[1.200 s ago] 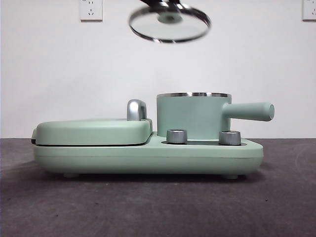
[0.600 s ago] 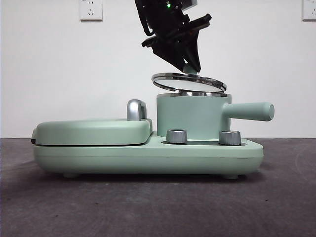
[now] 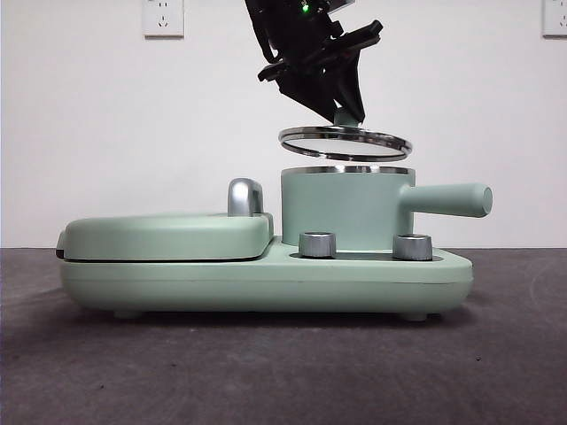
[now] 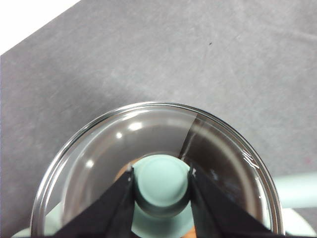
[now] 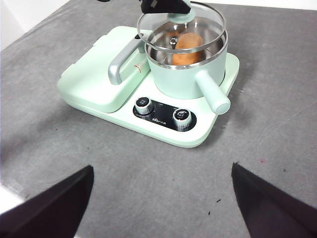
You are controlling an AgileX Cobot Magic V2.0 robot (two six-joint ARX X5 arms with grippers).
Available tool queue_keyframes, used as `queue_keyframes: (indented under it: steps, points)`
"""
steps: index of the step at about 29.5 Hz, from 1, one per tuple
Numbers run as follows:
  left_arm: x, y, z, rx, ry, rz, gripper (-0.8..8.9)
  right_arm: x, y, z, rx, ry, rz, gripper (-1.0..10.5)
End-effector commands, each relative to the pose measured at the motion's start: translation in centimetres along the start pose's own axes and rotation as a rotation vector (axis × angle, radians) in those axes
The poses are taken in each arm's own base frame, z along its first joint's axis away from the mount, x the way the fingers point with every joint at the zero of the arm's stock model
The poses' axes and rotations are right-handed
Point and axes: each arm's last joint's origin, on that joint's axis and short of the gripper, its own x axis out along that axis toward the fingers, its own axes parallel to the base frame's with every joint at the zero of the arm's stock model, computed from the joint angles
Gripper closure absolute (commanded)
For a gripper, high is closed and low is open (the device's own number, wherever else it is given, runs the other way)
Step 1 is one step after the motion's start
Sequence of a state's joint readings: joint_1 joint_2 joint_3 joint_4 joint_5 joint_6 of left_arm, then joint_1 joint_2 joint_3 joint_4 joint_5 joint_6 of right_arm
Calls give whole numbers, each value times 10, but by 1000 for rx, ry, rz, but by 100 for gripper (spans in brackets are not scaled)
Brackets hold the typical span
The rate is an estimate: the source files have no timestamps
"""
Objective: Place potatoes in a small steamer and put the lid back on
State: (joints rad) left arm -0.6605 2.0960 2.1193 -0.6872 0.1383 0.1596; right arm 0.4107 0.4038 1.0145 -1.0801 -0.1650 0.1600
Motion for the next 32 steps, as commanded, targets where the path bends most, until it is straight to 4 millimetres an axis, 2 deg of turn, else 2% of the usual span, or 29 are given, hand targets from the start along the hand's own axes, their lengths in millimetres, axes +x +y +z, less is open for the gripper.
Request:
queue_keyframes:
  steps: [1,14,21,32]
  points:
    - [2,2,7,-13,-49,-17,798,-1,1,2,12,-10,11,505]
    - [27,5,-5,-21,-1,-23,798,-1,1,2,20,-11,9,505]
    - [30,5,-6,-21,-7,-22,798,-1,1,2,20,-12,5,505]
    - [39,1,-17,-38,79,-42,794,-1,1,2,39,-12,6,505]
